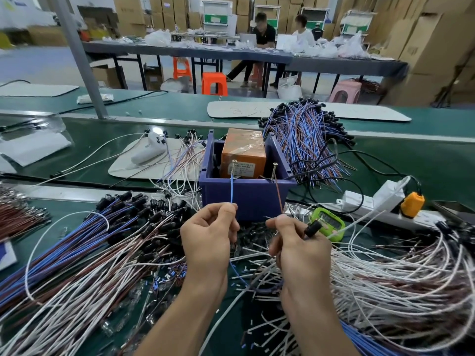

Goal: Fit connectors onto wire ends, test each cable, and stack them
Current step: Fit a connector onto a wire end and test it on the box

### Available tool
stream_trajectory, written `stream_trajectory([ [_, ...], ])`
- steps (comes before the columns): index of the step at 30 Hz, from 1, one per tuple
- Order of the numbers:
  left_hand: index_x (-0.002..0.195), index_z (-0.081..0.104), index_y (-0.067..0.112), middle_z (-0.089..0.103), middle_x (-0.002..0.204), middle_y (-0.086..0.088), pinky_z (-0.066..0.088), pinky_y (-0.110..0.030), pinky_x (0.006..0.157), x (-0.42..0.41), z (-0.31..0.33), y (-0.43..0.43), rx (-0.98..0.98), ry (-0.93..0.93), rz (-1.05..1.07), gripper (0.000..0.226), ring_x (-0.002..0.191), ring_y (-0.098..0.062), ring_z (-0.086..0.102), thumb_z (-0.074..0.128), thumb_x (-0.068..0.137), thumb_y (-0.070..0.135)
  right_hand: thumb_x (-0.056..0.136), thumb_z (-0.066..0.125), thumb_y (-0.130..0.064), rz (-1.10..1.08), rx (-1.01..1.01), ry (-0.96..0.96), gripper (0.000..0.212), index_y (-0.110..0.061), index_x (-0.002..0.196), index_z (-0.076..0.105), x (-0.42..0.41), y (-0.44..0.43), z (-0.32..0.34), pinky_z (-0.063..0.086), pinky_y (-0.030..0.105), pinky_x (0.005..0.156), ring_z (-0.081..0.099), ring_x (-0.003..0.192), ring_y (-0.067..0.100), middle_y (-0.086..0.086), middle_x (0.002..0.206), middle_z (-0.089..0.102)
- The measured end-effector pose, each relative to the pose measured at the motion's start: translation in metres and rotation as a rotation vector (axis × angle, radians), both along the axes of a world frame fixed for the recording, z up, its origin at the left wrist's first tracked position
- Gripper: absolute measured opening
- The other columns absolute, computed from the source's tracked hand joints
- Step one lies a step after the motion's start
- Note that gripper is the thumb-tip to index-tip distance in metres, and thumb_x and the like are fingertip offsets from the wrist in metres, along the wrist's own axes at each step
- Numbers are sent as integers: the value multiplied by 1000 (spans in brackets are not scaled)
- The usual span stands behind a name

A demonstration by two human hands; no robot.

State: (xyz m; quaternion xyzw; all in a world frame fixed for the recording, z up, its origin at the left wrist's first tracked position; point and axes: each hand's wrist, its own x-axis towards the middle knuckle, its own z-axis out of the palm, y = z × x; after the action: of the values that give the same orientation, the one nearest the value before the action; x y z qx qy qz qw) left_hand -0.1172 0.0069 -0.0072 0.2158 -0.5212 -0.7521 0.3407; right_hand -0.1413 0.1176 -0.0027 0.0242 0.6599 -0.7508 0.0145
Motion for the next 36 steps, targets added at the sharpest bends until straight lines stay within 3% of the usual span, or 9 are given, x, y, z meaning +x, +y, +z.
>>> stream_trajectory([
  [8, 62, 75, 21, 57, 53, 0, 39, -18, 45, 3, 1, 0, 16, 0, 16, 34, 44, -9, 43, 69, 92, 6, 98, 61, -17, -52, -95, 7, 33, -19, 69, 77, 6, 7, 4, 34, 30, 55, 45, 43, 9, 2, 47, 52],
  [13, 69, 76, 20, 55, 54, 0, 39, -19, 45, 6, 0, 4, 77, 20, 88, 31, 45, -11, 43, 65, 98, 15, 97, 62, -16, 83, -110, 16, 30, -13, 71, 77, 14, 14, 9, 31, 21, 41, 40, 41, 13, 7, 46, 48],
  [19, 72, 80, 19, 40, 55, -5, 53, -24, 61, 13, 7, 24, 70, 0, -245, 40, 56, -16, 45, 58, 102, 35, 97, 60, -12, 358, -47, -178, 31, -5, 69, 72, 15, 21, 24, 19, 26, 43, 28, 38, 13, 5, 44, 39],
  [23, 70, 77, 12, 49, 49, 8, 60, -27, 63, 17, 21, 29, 63, -31, -296, 29, 48, -8, 53, 68, 95, 22, 101, 57, -17, 445, -4, -230, 36, -11, 69, 72, 21, 31, 37, 19, 20, 40, 31, 35, 10, 6, 46, 47],
  [27, 73, 57, 15, 31, 48, 5, 32, -21, 45, 20, 26, 25, 143, -16, -216, 42, 44, -10, 25, 44, 110, 28, 104, 49, -20, 374, -28, -157, 42, 3, 80, 75, 27, 65, 53, 25, 21, 39, 33, 36, 12, 22, 71, 69],
  [29, 73, 54, 18, 41, 50, 5, 31, -19, 41, 21, 25, 24, 193, -19, -185, 42, 44, -10, 34, 41, 111, 32, 108, 44, -27, 320, -89, -115, 50, 2, 83, 75, 30, 97, 59, 38, 25, 45, 47, 45, 19, 25, 81, 72],
  [31, 71, 55, 20, 54, 51, 6, 37, -17, 40, 20, 23, 21, 99, -79, -181, 40, 43, -10, 47, 45, 109, 28, 108, 38, -38, 320, -157, -114, 59, 0, 83, 76, 32, 134, 64, 55, 33, 59, 67, 64, 30, 26, 89, 73],
  [33, 65, 61, 16, 62, 50, -1, 44, -22, 45, 17, 18, 21, -210, -245, -220, 41, 43, -14, 53, 52, 104, 25, 107, 38, -42, 272, -102, -95, 61, -3, 80, 78, 32, 172, 68, 62, 41, 70, 73, 82, 36, 27, 95, 74],
  [36, 69, 73, 13, 65, 56, -13, 51, -42, 63, 18, 16, 29, -592, -425, -373, 31, 53, -22, 55, 68, 96, 27, 107, 44, -40, 25, 303, -47, 61, -14, 64, 79, 30, 223, 76, 60, 31, 64, 72, 67, 20, 13, 76, 76],
])
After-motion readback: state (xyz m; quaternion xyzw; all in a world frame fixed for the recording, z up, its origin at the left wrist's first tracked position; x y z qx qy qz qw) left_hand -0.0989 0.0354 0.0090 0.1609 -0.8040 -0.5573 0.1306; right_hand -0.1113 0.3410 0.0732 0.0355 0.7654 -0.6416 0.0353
